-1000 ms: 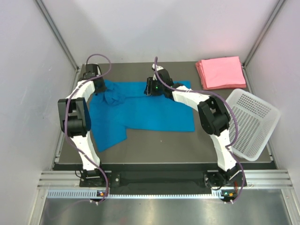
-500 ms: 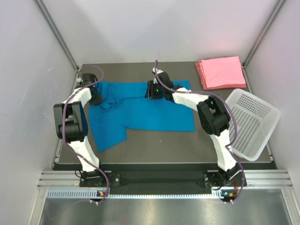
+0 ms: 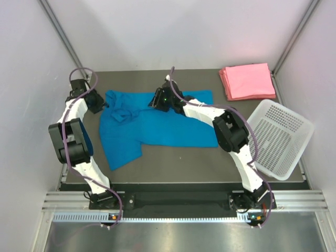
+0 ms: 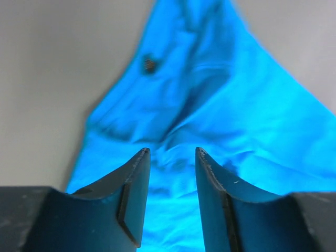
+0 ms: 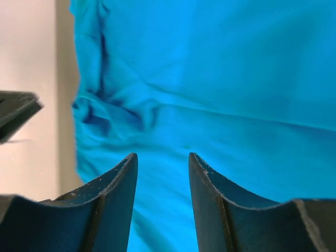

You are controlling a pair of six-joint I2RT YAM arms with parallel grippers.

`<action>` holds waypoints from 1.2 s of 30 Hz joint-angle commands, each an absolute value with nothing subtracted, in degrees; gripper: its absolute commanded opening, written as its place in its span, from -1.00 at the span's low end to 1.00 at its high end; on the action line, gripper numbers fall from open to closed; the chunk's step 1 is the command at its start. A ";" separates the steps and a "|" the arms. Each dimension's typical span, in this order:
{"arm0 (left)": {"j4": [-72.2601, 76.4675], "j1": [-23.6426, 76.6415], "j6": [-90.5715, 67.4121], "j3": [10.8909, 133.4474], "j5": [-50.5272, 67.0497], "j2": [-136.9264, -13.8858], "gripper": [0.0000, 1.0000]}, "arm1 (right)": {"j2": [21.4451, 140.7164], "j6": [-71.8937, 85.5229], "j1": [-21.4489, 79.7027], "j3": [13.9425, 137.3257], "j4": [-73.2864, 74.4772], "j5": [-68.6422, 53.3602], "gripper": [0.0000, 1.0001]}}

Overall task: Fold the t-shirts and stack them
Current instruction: Fold the tshirt

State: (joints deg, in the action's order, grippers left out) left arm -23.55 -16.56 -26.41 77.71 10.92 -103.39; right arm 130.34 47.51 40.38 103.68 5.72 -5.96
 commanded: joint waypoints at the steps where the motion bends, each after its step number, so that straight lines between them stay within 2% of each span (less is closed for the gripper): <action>1: -19.25 -16.00 -22.51 84.27 20.82 -107.65 -0.08 | 136.12 61.94 41.92 107.05 2.92 -9.47 -0.11; 6: -16.53 -15.73 -21.54 89.72 27.23 -113.11 -0.02 | 143.42 68.72 42.89 112.14 0.44 -12.57 -0.04; 8: -15.21 -15.30 -21.18 90.70 28.30 -114.69 0.08 | 144.92 69.52 43.77 114.34 -1.04 -12.48 -0.04; 15: -14.50 -13.19 -18.90 94.56 27.25 -119.88 0.10 | 148.18 73.48 45.97 116.72 -4.40 -12.57 -0.05; 21: -15.03 -12.74 -17.58 95.80 25.58 -122.52 0.08 | 147.49 68.29 47.28 116.99 -0.97 -8.62 -0.07; 23: -15.38 -12.74 -17.32 95.98 24.70 -122.87 0.04 | 147.04 68.73 47.11 114.53 -3.85 -8.26 -0.08; 27: -15.47 -12.74 -16.96 96.33 24.35 -122.52 -0.12 | 148.88 68.55 47.37 116.80 -4.66 -9.31 -0.10; 31: -15.38 -12.83 -17.23 96.68 24.61 -122.43 -0.61 | 150.38 69.34 47.90 120.50 -3.87 -9.58 -0.11; 35: -15.99 -12.74 -17.31 97.38 24.26 -122.43 -0.97 | 150.64 70.48 48.08 120.59 -3.96 -8.97 -0.12; 36: -16.26 -12.74 -17.31 97.64 24.17 -122.52 -1.00 | 150.73 70.66 48.08 120.59 -3.87 -8.79 -0.13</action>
